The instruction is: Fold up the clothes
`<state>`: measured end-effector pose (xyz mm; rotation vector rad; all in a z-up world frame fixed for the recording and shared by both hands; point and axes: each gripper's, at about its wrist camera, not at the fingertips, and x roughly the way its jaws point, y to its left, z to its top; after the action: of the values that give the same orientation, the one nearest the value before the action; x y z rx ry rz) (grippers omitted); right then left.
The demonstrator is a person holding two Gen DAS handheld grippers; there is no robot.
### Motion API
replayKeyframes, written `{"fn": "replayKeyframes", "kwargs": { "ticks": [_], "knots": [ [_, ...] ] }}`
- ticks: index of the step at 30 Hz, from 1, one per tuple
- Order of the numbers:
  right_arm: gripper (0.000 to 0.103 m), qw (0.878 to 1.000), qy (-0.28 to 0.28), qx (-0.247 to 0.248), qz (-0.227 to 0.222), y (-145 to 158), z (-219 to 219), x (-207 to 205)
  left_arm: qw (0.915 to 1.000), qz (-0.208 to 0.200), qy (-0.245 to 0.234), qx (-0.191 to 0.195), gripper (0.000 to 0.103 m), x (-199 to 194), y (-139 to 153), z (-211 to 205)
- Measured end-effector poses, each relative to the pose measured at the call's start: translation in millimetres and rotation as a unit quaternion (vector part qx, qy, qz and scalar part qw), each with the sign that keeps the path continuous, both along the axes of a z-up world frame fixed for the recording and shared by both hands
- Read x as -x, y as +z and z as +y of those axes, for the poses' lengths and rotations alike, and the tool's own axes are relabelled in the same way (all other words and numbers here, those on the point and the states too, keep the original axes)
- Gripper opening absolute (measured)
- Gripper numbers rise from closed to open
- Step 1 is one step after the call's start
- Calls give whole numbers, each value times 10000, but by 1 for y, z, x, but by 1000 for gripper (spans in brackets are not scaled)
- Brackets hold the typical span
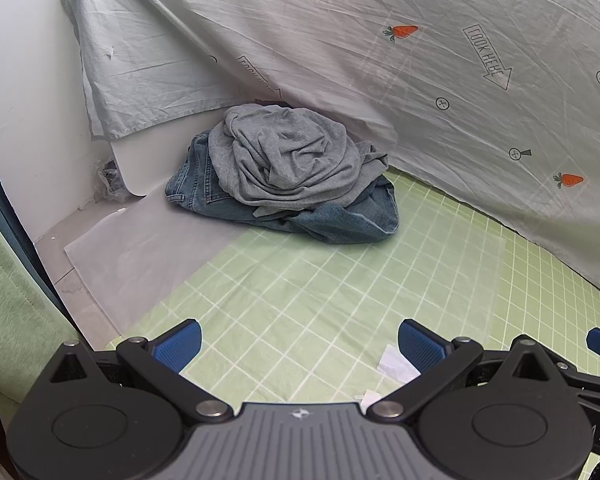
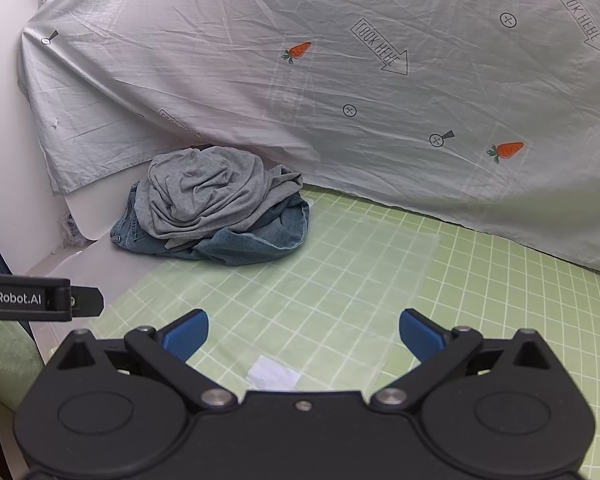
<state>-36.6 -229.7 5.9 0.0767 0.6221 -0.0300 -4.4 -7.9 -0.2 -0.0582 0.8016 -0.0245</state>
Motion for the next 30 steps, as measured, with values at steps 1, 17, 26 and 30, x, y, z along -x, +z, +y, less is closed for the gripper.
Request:
{"fn": "replayKeyframes", "kwargs": {
  "ticks": [1,17,26,30],
  "knots": [
    [103,10000,1,1,1,0,0,0,10000,8,0,1,103,0,0,0],
    [103,10000,-4,-4,36,-1,2,1,10000,84,9,-4,103,-1,2,2],
    [103,10000,8,-17,65,2,0,-1,9999,112,21,-7,103,-3,4,2],
    [103,10000,4,-21,79,3,0,-2,9999,126,8,-9,103,-2,3,1]
  ]
}}
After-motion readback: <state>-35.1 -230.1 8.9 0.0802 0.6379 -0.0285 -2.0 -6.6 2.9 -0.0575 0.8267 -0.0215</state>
